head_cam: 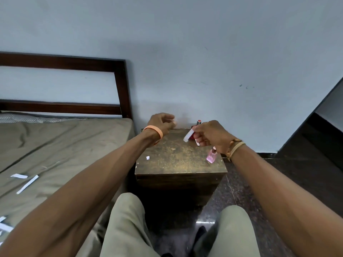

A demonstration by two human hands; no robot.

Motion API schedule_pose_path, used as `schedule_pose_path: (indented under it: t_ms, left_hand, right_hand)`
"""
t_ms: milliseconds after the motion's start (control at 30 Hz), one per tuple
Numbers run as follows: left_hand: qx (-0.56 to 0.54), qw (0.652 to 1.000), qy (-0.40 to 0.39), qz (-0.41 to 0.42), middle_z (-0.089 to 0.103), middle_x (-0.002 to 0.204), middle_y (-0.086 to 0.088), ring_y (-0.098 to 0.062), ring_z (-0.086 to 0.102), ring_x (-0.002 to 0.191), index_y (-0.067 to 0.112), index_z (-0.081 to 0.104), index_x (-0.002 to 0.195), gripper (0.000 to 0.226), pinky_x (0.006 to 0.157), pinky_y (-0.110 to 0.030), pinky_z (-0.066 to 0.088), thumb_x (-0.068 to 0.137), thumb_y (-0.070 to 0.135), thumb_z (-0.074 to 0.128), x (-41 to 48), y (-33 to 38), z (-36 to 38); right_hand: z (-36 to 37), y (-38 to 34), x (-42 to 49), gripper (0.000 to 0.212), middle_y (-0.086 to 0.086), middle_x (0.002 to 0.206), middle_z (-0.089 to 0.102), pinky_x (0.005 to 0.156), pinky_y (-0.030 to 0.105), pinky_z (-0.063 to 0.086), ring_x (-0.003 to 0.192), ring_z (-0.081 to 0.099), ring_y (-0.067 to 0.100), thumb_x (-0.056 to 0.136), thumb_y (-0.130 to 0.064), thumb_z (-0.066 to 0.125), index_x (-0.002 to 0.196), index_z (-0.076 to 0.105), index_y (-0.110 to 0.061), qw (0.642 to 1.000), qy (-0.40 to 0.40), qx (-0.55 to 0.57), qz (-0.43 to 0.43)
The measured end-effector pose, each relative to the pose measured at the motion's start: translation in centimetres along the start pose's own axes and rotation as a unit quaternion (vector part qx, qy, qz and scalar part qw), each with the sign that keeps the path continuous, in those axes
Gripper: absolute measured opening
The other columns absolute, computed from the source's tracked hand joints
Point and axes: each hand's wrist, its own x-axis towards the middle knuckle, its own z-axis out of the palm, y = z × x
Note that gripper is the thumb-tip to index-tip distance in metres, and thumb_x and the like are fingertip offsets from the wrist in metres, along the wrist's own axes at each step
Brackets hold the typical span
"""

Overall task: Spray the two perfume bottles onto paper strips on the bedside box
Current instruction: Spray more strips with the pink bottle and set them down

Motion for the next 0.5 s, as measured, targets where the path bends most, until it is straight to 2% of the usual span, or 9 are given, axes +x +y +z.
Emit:
schedule_pose_path:
  t_ms: [67, 100, 200, 233, 300, 367, 400, 467, 500]
  left_hand:
    - [0.001, 0.998, 0.055, -0.006, 0.067, 0.096, -0.006, -0.02, 0.066, 0.09, 0.016, 0.066, 0.104, 0.023, 0.085, -0.041, 0.057, 0.083, 0.021, 0.072, 0.1, -0.3, -1.0]
    - [0.007, 0.997, 0.07, -0.008, 0.068, 0.096, -0.007, -0.022, 0.067, 0.091, 0.016, 0.066, 0.103, 0.023, 0.085, -0.042, 0.056, 0.082, 0.023, 0.072, 0.1, -0.5, -1.4]
    - [0.033, 0.995, 0.095, -0.015, 0.069, 0.095, -0.009, -0.023, 0.066, 0.089, 0.013, 0.065, 0.103, 0.025, 0.084, -0.042, 0.057, 0.081, 0.021, 0.073, -0.2, -0.9, -1.5]
    - [0.037, 0.994, 0.103, -0.02, 0.069, 0.096, -0.01, -0.022, 0.065, 0.086, 0.012, 0.065, 0.103, 0.025, 0.083, -0.041, 0.057, 0.081, 0.019, 0.074, -0.4, -1.1, -1.2]
    - [0.042, 0.993, 0.11, -0.03, 0.069, 0.097, -0.011, -0.021, 0.064, 0.083, 0.012, 0.066, 0.102, 0.023, 0.081, -0.04, 0.057, 0.081, 0.017, 0.074, -0.5, -1.4, -0.7]
    - [0.048, 0.994, 0.094, -0.037, 0.069, 0.094, -0.009, -0.023, 0.066, 0.085, 0.013, 0.066, 0.101, 0.022, 0.082, -0.041, 0.057, 0.081, 0.017, 0.074, -0.6, -1.8, -0.4]
    - [0.052, 0.994, 0.084, -0.039, 0.068, 0.092, -0.006, -0.022, 0.066, 0.086, 0.014, 0.066, 0.1, 0.021, 0.082, -0.041, 0.057, 0.081, 0.018, 0.074, -0.7, -2.0, -0.3]
    - [0.064, 0.994, 0.076, -0.039, 0.068, 0.088, -0.001, -0.017, 0.065, 0.084, 0.018, 0.066, 0.096, 0.017, 0.08, -0.04, 0.058, 0.081, 0.019, 0.074, -0.8, -2.2, 0.1]
    - [0.066, 0.994, 0.076, -0.038, 0.068, 0.087, 0.0, -0.016, 0.065, 0.082, 0.019, 0.066, 0.093, 0.015, 0.079, -0.039, 0.059, 0.08, 0.019, 0.074, -0.8, -2.3, 0.3]
  right_hand:
    - [-1.4, -0.7, -0.8, 0.015, 0.011, 0.079, 0.068, 0.061, 0.029, 0.055, 0.063, 0.063, 0.017, 0.092, -0.016, 0.064, 0.091, 0.07, -0.002, 0.972, -0.087, 0.212, 0.058]
    - [-1.7, -0.7, -1.2, 0.015, 0.01, 0.078, 0.068, 0.06, 0.029, 0.056, 0.064, 0.063, 0.017, 0.092, -0.017, 0.064, 0.091, 0.069, -0.003, 0.963, -0.093, 0.244, 0.073]
    - [-1.3, -0.1, -1.9, 0.018, 0.01, 0.076, 0.062, 0.052, 0.026, 0.048, 0.058, 0.054, 0.016, 0.095, -0.014, 0.06, 0.097, 0.068, 0.002, 0.997, -0.008, 0.017, 0.081]
    - [-1.2, -0.2, -2.2, 0.02, 0.01, 0.076, 0.061, 0.052, 0.026, 0.046, 0.057, 0.053, 0.015, 0.095, -0.014, 0.06, 0.1, 0.068, 0.003, 0.998, -0.001, -0.016, 0.067]
    - [-1.6, -0.2, -2.3, 0.02, 0.01, 0.078, 0.065, 0.056, 0.027, 0.051, 0.061, 0.058, 0.016, 0.092, -0.016, 0.064, 0.099, 0.07, 0.002, 0.994, -0.058, 0.085, 0.046]
    - [-2.2, -0.8, -3.0, 0.017, 0.009, 0.079, 0.068, 0.063, 0.03, 0.056, 0.068, 0.063, 0.018, 0.088, -0.017, 0.067, 0.092, 0.072, -0.002, 0.954, -0.141, 0.26, 0.055]
    - [-2.3, -0.8, -2.8, 0.015, 0.009, 0.078, 0.067, 0.064, 0.03, 0.056, 0.067, 0.063, 0.018, 0.089, -0.016, 0.066, 0.091, 0.072, -0.003, 0.956, -0.134, 0.252, 0.062]
    - [-1.5, 0.1, -2.5, 0.015, 0.009, 0.076, 0.063, 0.057, 0.026, 0.049, 0.059, 0.056, 0.016, 0.093, -0.012, 0.06, 0.091, 0.071, -0.001, 0.996, -0.045, 0.039, 0.062]
    - [-1.2, 0.1, -2.8, 0.016, 0.009, 0.075, 0.062, 0.054, 0.026, 0.045, 0.057, 0.053, 0.015, 0.094, -0.012, 0.059, 0.09, 0.07, -0.001, 0.998, -0.007, -0.04, 0.048]
